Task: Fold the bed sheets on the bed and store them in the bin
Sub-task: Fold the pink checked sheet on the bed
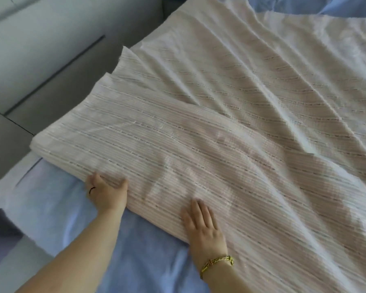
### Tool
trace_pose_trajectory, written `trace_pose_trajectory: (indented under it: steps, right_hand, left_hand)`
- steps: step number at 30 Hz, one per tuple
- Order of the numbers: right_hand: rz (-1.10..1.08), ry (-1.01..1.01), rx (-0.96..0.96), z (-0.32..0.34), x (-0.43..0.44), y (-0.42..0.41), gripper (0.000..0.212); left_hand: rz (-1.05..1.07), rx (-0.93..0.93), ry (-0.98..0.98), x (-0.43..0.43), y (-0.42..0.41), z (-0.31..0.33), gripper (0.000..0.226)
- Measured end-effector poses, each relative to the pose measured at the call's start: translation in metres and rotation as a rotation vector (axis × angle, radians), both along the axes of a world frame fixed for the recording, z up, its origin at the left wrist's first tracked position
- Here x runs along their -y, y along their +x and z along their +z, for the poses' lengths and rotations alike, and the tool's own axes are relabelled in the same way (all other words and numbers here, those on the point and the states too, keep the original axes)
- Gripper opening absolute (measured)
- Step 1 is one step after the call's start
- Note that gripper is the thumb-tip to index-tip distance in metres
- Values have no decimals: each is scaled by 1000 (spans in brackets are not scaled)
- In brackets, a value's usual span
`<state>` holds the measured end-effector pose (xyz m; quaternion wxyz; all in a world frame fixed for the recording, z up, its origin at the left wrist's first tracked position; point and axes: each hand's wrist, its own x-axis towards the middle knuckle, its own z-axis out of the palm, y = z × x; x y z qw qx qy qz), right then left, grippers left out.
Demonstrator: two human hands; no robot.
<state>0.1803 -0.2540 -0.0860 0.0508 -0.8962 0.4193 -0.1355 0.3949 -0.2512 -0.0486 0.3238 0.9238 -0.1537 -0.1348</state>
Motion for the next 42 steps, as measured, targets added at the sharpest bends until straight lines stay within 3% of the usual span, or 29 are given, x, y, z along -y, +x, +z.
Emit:
trace_pose_trajectory:
  steps: [2,5,7,11,15,20,26,30,38,42]
  right_hand:
    - [-6,-65,15,-4,0,45,45]
    - [-24,-21,5,1,5,103,69]
    - [-75,-66,37,1,8,121,37]
    - [-144,-112,-30,-4,22,134,40]
    - [-151,-148,-6,7,31,137,41]
    - [-49,-93,59,30,12,132,44]
    - [76,-34,48,44,-30,139,43]
    - [106,-62,57,53,-71,139,49]
    - [197,23,56,54,-121,124,42]
    - [190,109,13,46,-131,99,27]
  left_hand:
    - [133,-33,-43,6,47,0,77]
    - [306,-192,-44,11,125,-9,77]
    - [389,-347,-122,16,156,-14,74]
    - [497,-692,-479,24,171,-10,54]
    - [397,-921,-625,19,186,-8,41]
    - [331,-902,-685,-5,193,12,31]
    - [446,-807,-651,-69,203,24,50]
    - [431,-737,-659,-116,203,27,45]
    - [458,-728,-604,-178,186,35,32]
    - [435,-703,-588,-178,180,44,39]
